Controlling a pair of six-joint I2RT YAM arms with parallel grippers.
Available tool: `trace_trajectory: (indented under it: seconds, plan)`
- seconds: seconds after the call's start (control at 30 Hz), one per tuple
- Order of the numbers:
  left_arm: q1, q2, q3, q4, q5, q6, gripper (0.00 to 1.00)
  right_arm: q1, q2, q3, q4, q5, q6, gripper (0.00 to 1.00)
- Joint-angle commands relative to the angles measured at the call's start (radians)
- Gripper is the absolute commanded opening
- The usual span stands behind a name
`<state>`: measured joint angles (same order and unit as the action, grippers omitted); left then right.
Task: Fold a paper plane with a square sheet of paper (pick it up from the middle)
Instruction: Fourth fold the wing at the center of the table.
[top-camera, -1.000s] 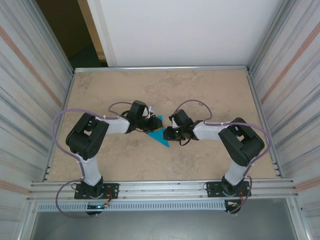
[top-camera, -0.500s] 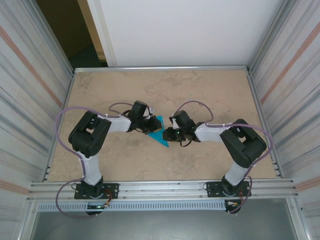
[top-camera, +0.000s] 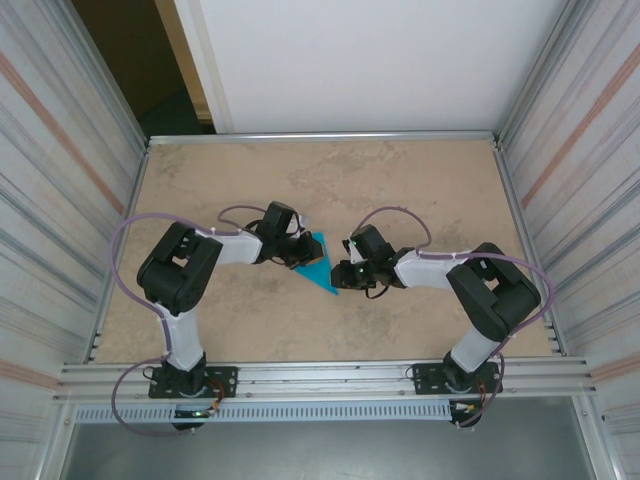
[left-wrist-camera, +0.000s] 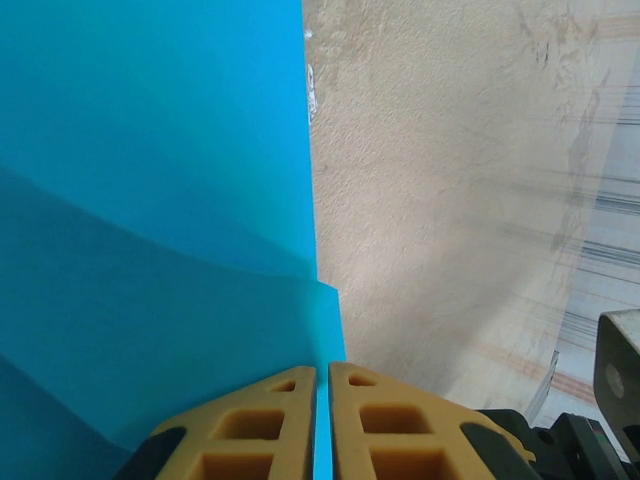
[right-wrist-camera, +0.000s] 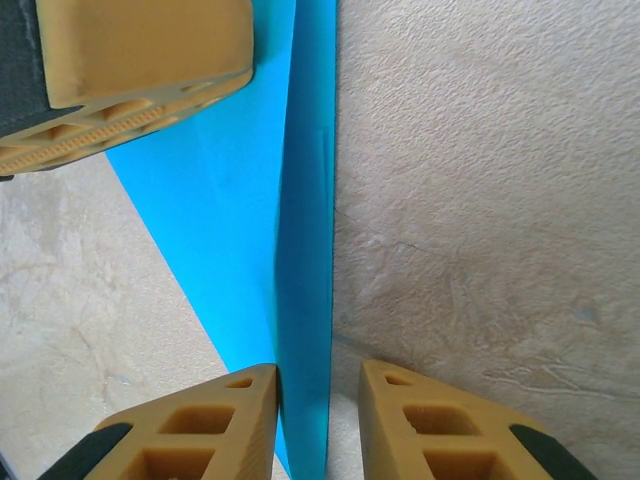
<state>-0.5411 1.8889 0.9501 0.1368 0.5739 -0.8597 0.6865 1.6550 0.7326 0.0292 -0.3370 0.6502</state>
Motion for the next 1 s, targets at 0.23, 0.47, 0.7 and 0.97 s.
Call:
trace_trajectory:
  seconds: [0.23,0.47,0.7,0.97]
  plan:
    - [-0.003,0.026,0.030,-0.013,-0.017,0.021,0.12,0.021,0.073,0.001,-0.088,0.015,0.009,0.22]
    - [-0.002,0.032,0.037,-0.019,-0.013,0.022,0.12,0.024,0.080,0.006,-0.082,0.007,0.014,0.22]
    - [-0.002,0.027,0.033,-0.014,-0.005,0.027,0.12,0.011,-0.093,0.004,-0.078,0.013,0.028,0.30]
    - [-0.002,0.033,0.035,-0.013,0.000,0.027,0.12,0.000,-0.081,0.032,-0.021,-0.108,0.002,0.22]
